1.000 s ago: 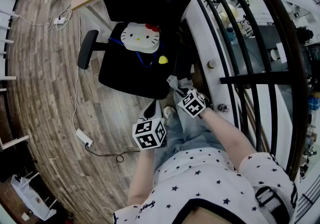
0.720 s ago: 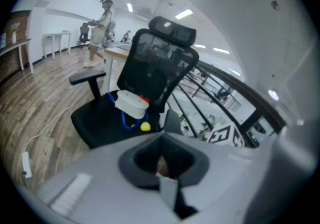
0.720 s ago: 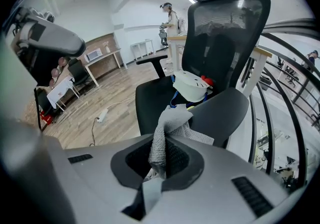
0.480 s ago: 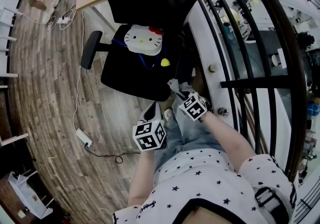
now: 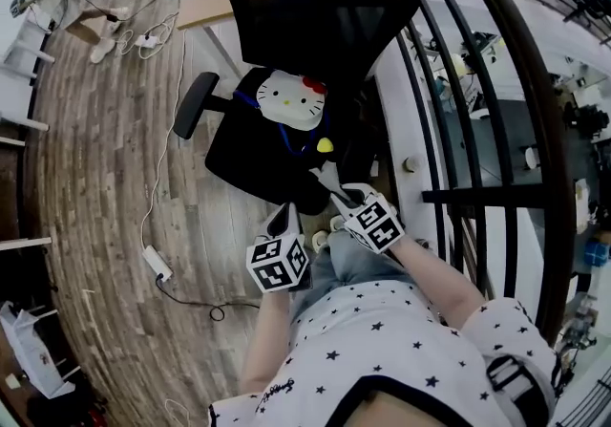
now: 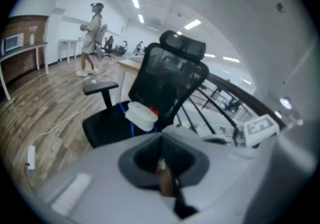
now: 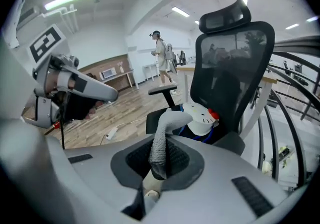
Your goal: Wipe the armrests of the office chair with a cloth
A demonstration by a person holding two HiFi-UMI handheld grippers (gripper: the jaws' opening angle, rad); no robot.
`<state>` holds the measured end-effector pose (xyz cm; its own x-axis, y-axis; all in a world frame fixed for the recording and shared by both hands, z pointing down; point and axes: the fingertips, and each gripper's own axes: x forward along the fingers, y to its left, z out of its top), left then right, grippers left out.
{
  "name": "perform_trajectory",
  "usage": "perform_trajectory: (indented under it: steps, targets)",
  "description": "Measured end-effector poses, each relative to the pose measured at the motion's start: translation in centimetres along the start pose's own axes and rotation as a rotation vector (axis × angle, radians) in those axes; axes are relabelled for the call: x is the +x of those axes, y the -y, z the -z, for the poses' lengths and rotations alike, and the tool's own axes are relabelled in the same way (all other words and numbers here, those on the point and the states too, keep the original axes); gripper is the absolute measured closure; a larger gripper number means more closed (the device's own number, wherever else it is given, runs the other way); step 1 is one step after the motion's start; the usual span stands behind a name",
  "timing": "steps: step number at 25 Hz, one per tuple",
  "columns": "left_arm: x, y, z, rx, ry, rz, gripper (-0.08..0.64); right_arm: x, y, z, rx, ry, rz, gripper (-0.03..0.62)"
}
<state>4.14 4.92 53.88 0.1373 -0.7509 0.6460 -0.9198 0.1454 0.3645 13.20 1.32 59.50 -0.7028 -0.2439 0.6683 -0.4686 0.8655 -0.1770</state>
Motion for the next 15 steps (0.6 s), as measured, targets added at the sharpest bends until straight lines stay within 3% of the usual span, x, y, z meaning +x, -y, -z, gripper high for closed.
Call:
perform_trajectory:
  steps: [9, 15]
  targets:
    - [-2.4, -2.2, -3.7, -0.118, 0.131, -0.174, 0.557, -1.3, -1.2, -7.5, -0.155, 0.104, -0.165, 0.566]
    - [-3.9, -3.2, -4.4, -0.175, 0.187, -0.257, 0.557, -1.9, -2.1, -11.0, -0.165, 0.155, -0.253, 0.566]
